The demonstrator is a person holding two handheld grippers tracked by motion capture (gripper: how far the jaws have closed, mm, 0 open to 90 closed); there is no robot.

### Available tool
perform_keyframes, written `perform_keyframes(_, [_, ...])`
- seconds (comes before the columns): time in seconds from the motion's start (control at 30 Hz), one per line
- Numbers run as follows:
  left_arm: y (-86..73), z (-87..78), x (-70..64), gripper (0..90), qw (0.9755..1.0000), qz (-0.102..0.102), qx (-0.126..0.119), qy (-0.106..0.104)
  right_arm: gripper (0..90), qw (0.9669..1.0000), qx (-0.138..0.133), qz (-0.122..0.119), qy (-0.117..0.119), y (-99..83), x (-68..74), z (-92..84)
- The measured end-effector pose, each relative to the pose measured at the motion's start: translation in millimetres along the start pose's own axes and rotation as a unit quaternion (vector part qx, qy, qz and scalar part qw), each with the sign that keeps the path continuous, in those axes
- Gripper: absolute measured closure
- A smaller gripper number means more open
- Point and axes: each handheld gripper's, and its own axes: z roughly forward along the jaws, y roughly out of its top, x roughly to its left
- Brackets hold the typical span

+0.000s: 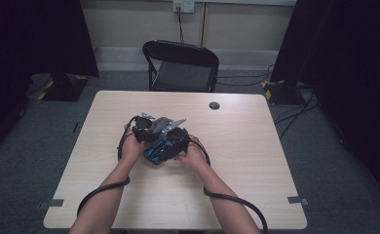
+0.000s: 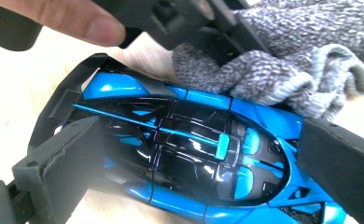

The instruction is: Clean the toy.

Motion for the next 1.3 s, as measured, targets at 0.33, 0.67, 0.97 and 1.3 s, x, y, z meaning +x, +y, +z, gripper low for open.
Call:
perform_keyframes(0.33, [-7.9,-11.9,4.4,72.8,0.9998,0.012,0.018,-0.002,0.7,1.0,-0.001,-0.001,-0.001,-0.2,0.1,-0.1])
perform_keyframes(0.67, [-17.4,-23.1,9.9,72.8,0.9996,0.013,0.025,-0.006,0.8,1.0,0.0,-0.002,-0.002,0.0,0.4,-0.2])
perform_keyframes(0.97, [-28.5,-34.7,16.1,72.8,0.9995,0.01,0.028,-0.012,0.9,1.0,0.005,-0.004,-0.003,1.3,1.2,-0.4])
perform_keyframes(1.3, [-40.2,-46.7,20.1,72.7,0.9994,0.0,0.032,-0.015,0.9,1.0,0.005,-0.004,-0.003,1.0,1.5,-0.5])
